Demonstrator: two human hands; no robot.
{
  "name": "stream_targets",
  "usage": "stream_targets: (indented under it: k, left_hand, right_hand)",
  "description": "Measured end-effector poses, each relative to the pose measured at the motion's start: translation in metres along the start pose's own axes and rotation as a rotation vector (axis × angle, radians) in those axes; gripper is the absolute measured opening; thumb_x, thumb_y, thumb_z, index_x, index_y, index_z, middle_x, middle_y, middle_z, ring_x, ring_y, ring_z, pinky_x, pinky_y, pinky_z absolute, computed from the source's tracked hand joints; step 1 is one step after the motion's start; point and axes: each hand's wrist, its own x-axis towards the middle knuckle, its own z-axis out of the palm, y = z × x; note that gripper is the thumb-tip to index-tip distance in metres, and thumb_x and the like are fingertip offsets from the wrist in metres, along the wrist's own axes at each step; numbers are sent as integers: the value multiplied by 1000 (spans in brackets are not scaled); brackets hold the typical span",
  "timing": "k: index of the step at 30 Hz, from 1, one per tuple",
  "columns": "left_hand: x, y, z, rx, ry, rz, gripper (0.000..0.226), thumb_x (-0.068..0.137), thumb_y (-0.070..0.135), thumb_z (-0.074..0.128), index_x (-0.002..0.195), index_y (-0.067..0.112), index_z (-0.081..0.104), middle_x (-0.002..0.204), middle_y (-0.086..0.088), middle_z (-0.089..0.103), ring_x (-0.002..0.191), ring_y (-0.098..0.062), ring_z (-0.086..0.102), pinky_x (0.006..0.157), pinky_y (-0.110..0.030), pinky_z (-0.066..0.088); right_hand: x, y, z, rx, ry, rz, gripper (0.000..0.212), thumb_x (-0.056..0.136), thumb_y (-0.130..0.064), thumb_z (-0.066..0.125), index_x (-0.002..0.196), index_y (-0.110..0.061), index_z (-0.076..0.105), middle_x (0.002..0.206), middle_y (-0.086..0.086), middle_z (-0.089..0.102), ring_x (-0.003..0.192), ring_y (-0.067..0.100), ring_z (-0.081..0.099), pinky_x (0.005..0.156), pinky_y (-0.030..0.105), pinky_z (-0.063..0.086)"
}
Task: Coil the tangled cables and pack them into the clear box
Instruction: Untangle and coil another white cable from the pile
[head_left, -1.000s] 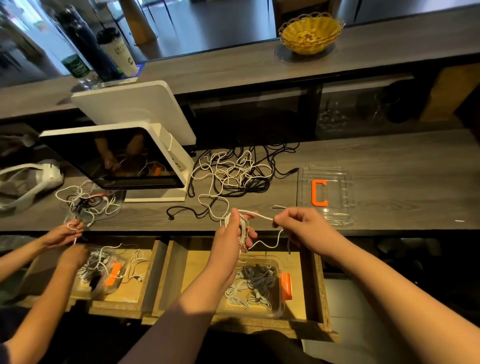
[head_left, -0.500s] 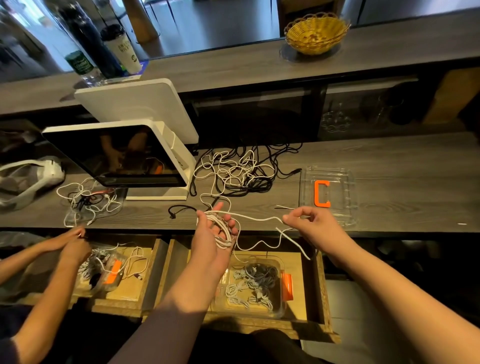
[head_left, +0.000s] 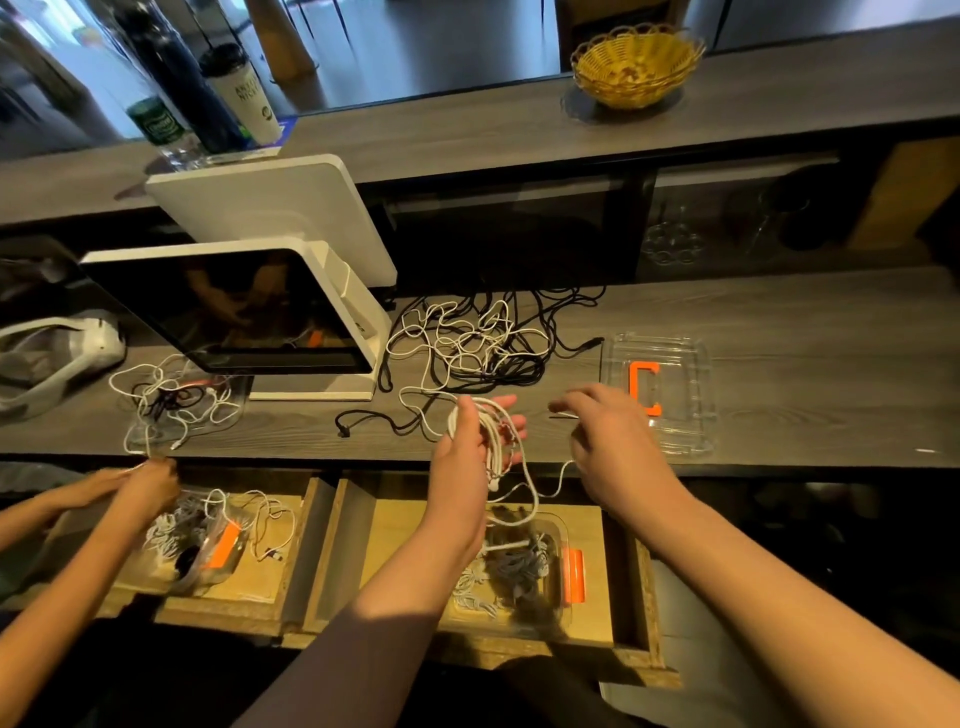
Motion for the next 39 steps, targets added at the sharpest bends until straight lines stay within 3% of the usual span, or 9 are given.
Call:
stream_targets:
  k: [3,6,10,13,19,26,31,35,39]
  left_hand:
    - [-3,1,6,16,-45,1,53,101,55,33,108,24,76,108,-12,75,109,-27,70,95,-43,54]
    - [-6,5,10,-41,-68,-24,57,94,60,37,113,21,74,112,-14,74,110,-28,69,89,-36,54]
    - [-5,7,11,-89,-87,-46,57,100,57,29,111,23,73,106,-12,75,106,-26,70,83,-29,54]
    - [0,9,10,-180,-76,-84,57,104,53,26,110,20,72,100,-9,75,95,-18,71,82,-28,53]
    - [7,24,9,-387,-50,-120,57,104,53,27,113,14,67,90,-9,74,91,-20,69,85,-35,52]
    - [4,29,13,-343,-32,-124,52,101,58,31,108,19,64,70,1,53,62,-11,50,53,-26,39]
    - [1,26,15,-291,-43,-124,34,89,54,52,83,21,58,72,3,54,57,-10,51,48,-24,40]
    - [-8,23,19,-135,-63,-100,41,99,51,44,78,23,65,102,2,72,73,-17,60,51,-28,45]
    - [-19,24,25,51,-131,-78,42,98,59,38,85,32,68,74,5,70,55,-18,53,40,-25,38]
  right_hand:
    - [-7,-32,-3,636,-1,106,24,100,-13,50,119,-21,62,112,-10,65,100,1,62,88,21,51]
    - [-11,-37,9,1054,-51,311,20,103,-24,49,119,-18,59,104,1,69,93,12,69,80,28,57]
    - [-16,-27,25,939,-37,328,15,101,-34,52,110,-27,62,92,5,71,85,30,67,74,48,54]
    - [-21,-30,31,916,-56,324,17,102,-33,50,103,-25,65,76,-2,66,67,18,59,60,38,46]
    - [-19,-27,30,891,-60,267,17,100,-14,53,96,-16,69,78,3,65,69,9,51,65,29,42]
    - [-9,-27,23,1481,-225,515,24,86,9,50,101,-2,65,87,16,71,73,23,68,73,33,55]
    - [-5,-31,15,1542,-369,575,27,98,-19,57,116,1,61,85,13,68,56,18,60,49,25,54]
    - [-9,-37,9,1370,-500,475,30,99,-32,55,113,-6,58,66,-2,60,51,8,46,43,17,39]
    - [-10,-34,11,1351,-494,402,45,101,-35,52,128,1,49,67,0,46,51,8,37,43,20,29]
